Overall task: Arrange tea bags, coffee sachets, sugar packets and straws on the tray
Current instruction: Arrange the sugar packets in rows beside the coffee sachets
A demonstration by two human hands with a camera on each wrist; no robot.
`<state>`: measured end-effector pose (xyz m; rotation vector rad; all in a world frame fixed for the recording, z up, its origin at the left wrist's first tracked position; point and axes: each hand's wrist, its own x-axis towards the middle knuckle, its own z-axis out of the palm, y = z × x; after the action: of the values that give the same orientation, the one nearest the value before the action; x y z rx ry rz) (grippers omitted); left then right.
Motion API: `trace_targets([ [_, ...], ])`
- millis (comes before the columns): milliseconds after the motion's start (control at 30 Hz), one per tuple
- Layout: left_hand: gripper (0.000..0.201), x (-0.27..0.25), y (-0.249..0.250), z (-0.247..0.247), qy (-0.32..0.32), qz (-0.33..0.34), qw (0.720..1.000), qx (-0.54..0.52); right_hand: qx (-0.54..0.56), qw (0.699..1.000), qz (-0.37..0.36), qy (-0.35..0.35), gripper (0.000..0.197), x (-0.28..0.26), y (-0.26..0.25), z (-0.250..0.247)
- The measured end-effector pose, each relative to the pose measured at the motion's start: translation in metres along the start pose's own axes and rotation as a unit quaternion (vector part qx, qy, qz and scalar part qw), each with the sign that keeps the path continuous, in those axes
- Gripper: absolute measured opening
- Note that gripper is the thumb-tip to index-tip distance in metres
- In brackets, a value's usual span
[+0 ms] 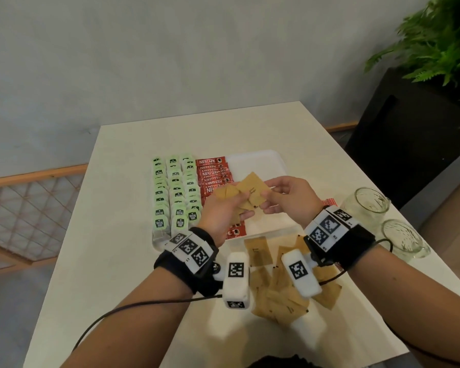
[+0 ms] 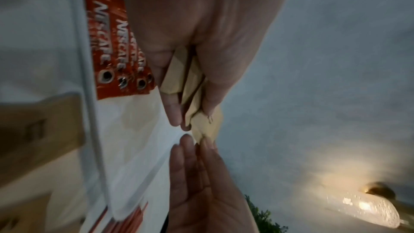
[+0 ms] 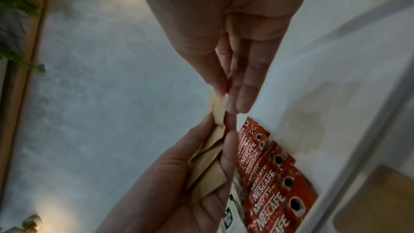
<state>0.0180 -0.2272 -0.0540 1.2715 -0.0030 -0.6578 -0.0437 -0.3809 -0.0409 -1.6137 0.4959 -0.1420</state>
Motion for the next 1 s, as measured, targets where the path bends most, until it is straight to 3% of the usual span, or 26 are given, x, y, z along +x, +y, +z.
trace_targets([
  [100,0.023,0.012,0.015,-0.002,0.016,0.044,0.995,0.089,-0.038,0.999,0.021,-0.017,0.012,0.014,-0.004,-0.001],
  [200,0.022,0.024,0.026,-0.007,0.022,0.044,0.991,0.122,-0.084,0.995,0.029,-0.044,0.01,0.035,-0.01,-0.003],
  [333,0.018,0.04,0.038,-0.02,0.08,0.015,0.995,0.059,-0.131,0.989,0.058,-0.026,0.015,0.082,-0.006,-0.006],
  [467,0.019,0.055,0.045,-0.034,0.104,0.012,0.994,0.031,-0.146,0.983,0.105,0.03,0.018,0.134,0.005,0.003],
  [533,0.021,0.062,0.047,-0.04,0.117,0.006,0.993,0.008,-0.164,0.978,0.127,0.035,0.009,0.156,0.009,0.009],
  [633,0.022,0.072,0.051,-0.048,0.12,0.017,0.993,0.003,-0.204,0.968,0.14,0.028,0.018,0.185,0.015,0.016],
  [833,0.013,0.087,0.057,-0.061,0.133,0.017,0.991,-0.009,-0.321,0.936,0.146,0.009,0.038,0.214,0.02,0.028],
  [1000,0.022,0.091,0.056,-0.057,0.134,0.001,0.991,-0.019,-0.342,0.927,0.152,0.007,0.043,0.223,0.022,0.031],
])
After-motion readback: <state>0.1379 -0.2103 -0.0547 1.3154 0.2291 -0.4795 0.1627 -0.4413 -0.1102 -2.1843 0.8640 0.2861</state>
